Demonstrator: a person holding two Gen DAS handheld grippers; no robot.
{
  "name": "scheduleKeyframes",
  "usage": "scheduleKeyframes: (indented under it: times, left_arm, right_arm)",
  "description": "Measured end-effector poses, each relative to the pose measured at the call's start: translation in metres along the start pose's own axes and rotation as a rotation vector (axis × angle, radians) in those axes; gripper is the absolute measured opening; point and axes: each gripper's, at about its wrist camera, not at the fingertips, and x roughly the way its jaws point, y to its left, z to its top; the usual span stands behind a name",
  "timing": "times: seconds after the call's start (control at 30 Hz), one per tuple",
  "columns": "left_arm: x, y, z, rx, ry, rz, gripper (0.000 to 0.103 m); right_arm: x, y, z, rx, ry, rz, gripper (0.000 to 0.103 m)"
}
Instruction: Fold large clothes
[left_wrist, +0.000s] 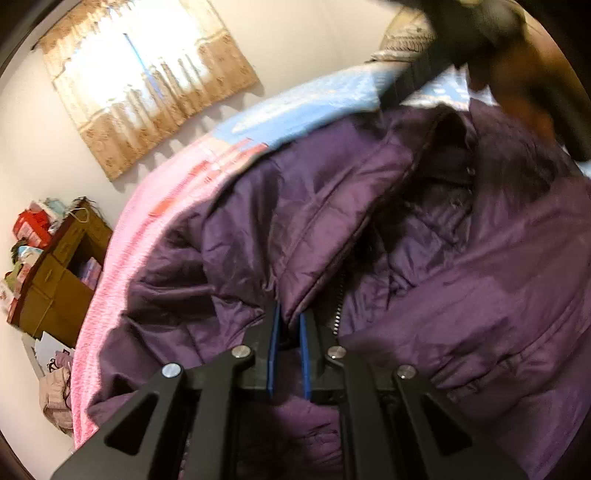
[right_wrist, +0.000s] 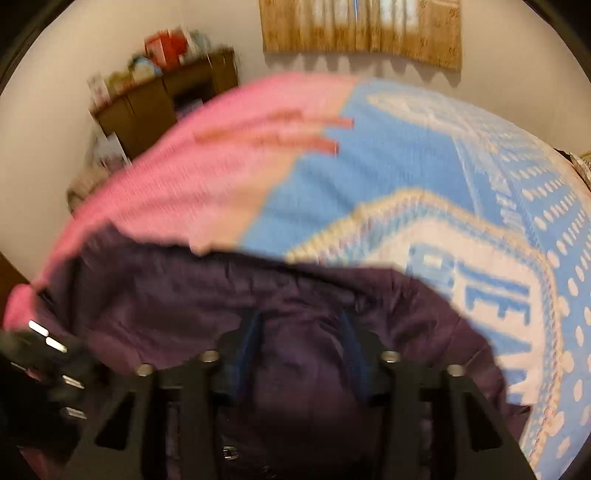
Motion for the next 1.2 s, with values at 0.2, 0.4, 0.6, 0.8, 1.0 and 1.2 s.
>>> scheduleKeyframes:
  times: [0.2, 0.4, 0.6, 0.8, 1.0, 1.2]
  left_arm:
    - [-0.066, 0.032, 0.029, -0.232, -0.163, -0.108, 0.027]
    - [-0.034, 0.044, 0.076, -0.375, -0.143, -0.038, 0.077]
    - [0.056, 0.031, 0.047, -0.374, 0.119, 0.04, 0.076]
    - [0.069, 0.042, 0.028, -0.498, 0.152, -0.039, 0.09]
    - [0.074, 0.042, 0.028, -0.522, 0.155, -0.054, 0.093]
    - [0.076, 0.043, 0.026, -0.515, 0.165, -0.045, 0.093]
  right_arm:
    - [0.003, -0.009, -0.023, 0.006, 0.006, 0.028, 0.044]
    - [0.005, -0.004, -0.03, -0.013, -0.006, 0.011, 0.044]
    - [0.006, -0.017, -0.038, 0.044, -0.026, 0.079, 0.044]
    - [0.01, -0.014, -0.038, 0.038, -0.021, 0.073, 0.044]
    - [0.012, -0.012, -0.036, 0.031, -0.019, 0.065, 0.044]
    - [0.015, -0.008, -0.036, 0.011, -0.01, 0.037, 0.044]
